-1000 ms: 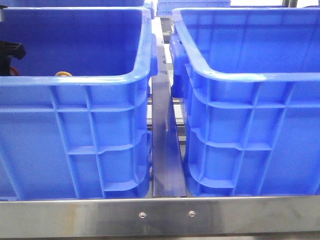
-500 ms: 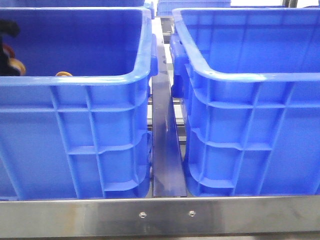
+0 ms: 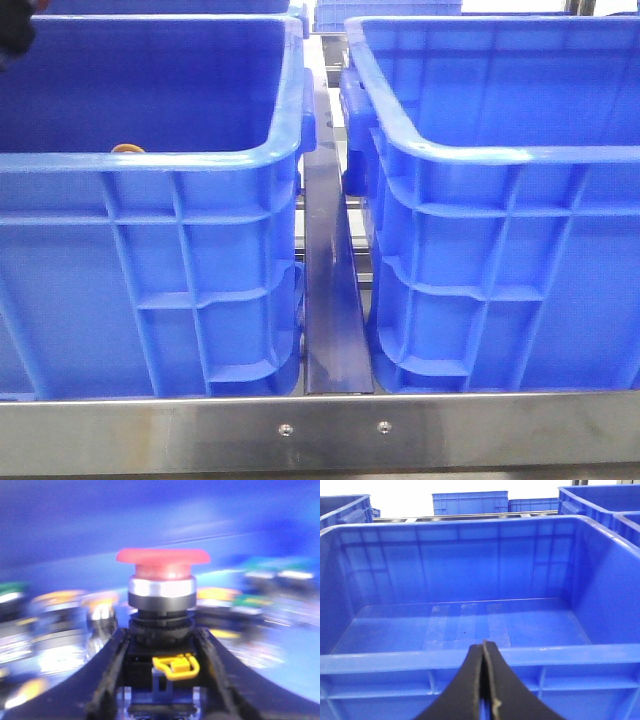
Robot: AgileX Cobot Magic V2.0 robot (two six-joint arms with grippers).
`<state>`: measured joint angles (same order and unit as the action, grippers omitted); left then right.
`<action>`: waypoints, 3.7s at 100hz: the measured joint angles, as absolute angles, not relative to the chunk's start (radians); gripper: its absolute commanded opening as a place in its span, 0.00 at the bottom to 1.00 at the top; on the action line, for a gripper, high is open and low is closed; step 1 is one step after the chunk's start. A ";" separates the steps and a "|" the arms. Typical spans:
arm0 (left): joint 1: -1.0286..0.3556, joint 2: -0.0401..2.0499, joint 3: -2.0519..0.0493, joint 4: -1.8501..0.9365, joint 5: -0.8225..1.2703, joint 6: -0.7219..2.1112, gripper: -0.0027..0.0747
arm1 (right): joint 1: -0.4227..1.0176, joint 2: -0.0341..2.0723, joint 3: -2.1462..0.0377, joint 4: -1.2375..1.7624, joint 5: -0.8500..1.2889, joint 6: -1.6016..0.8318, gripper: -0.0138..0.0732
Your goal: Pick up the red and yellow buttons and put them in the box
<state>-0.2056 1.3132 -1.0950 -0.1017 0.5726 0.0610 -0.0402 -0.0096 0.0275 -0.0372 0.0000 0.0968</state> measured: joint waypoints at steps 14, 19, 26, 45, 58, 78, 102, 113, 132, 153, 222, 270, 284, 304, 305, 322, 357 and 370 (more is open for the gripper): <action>-0.255 1.280 -1.078 -0.110 0.554 0.061 0.14 | -0.040 -0.010 0.028 -0.037 0.000 0.097 0.04; -0.275 1.277 -1.075 -0.110 0.554 0.061 0.14 | -0.040 -0.010 0.028 -0.037 0.000 0.097 0.04; -0.314 1.273 -1.074 -0.113 0.554 0.061 0.14 | -0.040 -0.010 0.028 -0.037 0.000 0.097 0.04; -0.461 1.272 -1.074 -0.115 0.572 0.077 0.14 | -0.040 -0.010 0.028 -0.037 0.000 0.097 0.04; -0.545 1.272 -1.074 -0.116 0.578 0.084 0.14 | -0.040 -0.010 0.028 -0.037 0.000 0.097 0.04; -0.657 1.272 -1.074 -0.117 0.580 0.088 0.14 | -0.040 -0.010 0.028 -0.037 0.010 0.097 0.04; -0.763 1.272 -1.074 -0.118 0.580 0.088 0.14 | -0.040 -0.010 -0.097 -0.037 0.243 0.097 0.04; -0.796 1.272 -1.074 -0.122 0.578 0.088 0.14 | -0.040 0.003 -0.178 -0.037 0.343 0.097 0.04; -0.828 1.272 -1.074 -0.133 0.577 0.088 0.14 | -0.040 0.111 -0.300 -0.037 0.433 0.097 0.04; -0.832 1.272 -1.074 -0.136 0.577 0.088 0.14 | -0.040 0.317 -0.473 -0.037 0.515 0.097 0.10; -0.832 1.272 -1.074 -0.137 0.577 0.088 0.14 | -0.018 0.869 -0.946 0.507 0.775 -0.037 0.86; -0.832 1.272 -1.074 -0.137 0.576 0.088 0.14 | 0.118 1.122 -0.980 1.180 0.886 -0.326 0.86; -0.832 1.272 -1.074 -0.137 0.576 0.088 0.14 | 0.191 1.206 -1.023 1.195 0.904 -0.336 0.86; -0.832 1.272 -1.074 -0.137 0.576 0.088 0.14 | 0.267 1.291 -1.054 1.197 0.906 -0.338 0.86; -0.832 1.272 -1.074 -0.137 0.576 0.088 0.14 | 0.269 1.296 -1.054 1.197 0.906 -0.338 0.86; -0.832 1.272 -1.074 -0.137 0.576 0.088 0.14 | 0.307 1.344 -1.055 1.196 0.906 -0.342 0.86; -0.832 1.271 -1.074 -0.137 0.576 0.088 0.14 | 0.330 1.349 -1.056 1.189 0.889 -0.351 0.41; -0.832 1.269 -1.074 -0.137 0.572 0.088 0.18 | 0.330 1.353 -1.056 1.186 0.887 -0.362 0.32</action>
<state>-0.8320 1.2692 -1.0735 -0.1374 0.5719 0.0876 0.3301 1.3534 -1.0562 1.1864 0.8869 -0.3623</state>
